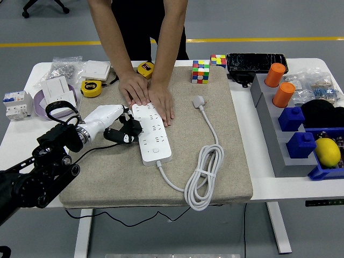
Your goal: Pick up the plug,place it near the board,insert it into the board,press the button
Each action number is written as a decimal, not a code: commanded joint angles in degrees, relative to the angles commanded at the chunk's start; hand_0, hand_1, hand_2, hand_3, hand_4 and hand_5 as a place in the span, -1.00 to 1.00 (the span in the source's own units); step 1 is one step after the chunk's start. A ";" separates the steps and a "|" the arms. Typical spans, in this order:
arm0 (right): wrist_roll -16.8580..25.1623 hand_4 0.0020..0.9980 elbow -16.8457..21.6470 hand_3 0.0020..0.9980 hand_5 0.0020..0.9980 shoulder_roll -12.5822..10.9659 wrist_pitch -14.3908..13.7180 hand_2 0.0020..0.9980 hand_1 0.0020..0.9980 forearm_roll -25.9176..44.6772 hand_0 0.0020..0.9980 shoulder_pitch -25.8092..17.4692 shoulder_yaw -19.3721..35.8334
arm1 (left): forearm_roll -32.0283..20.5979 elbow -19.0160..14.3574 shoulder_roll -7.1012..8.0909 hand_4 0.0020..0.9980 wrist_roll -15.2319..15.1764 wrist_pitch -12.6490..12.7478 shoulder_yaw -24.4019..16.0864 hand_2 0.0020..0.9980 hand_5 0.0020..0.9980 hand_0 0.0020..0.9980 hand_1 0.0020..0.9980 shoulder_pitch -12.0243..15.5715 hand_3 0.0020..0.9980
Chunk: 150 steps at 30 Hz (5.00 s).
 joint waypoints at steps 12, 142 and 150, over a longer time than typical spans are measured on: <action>0.47 1.00 0.00 0.50 0.99 -0.05 -0.93 0.42 0.40 0.13 0.58 -0.11 -0.12 | -0.32 -0.02 0.13 0.07 -0.09 -0.94 -0.26 -0.02 -0.99 0.17 0.18 0.08 0.02; 0.23 1.00 0.00 0.50 0.97 0.17 -0.40 0.41 0.39 -0.19 0.58 -0.63 -0.14 | -13.06 -17.02 -6.42 1.00 -3.38 14.18 -3.65 0.85 1.00 1.00 0.96 21.78 0.73; 0.26 1.00 0.00 0.50 0.97 0.15 -0.41 0.41 0.39 -0.08 0.58 -0.45 -0.07 | -12.32 -16.68 -6.62 1.00 -3.10 13.99 -1.69 0.85 1.00 1.00 0.96 20.38 0.74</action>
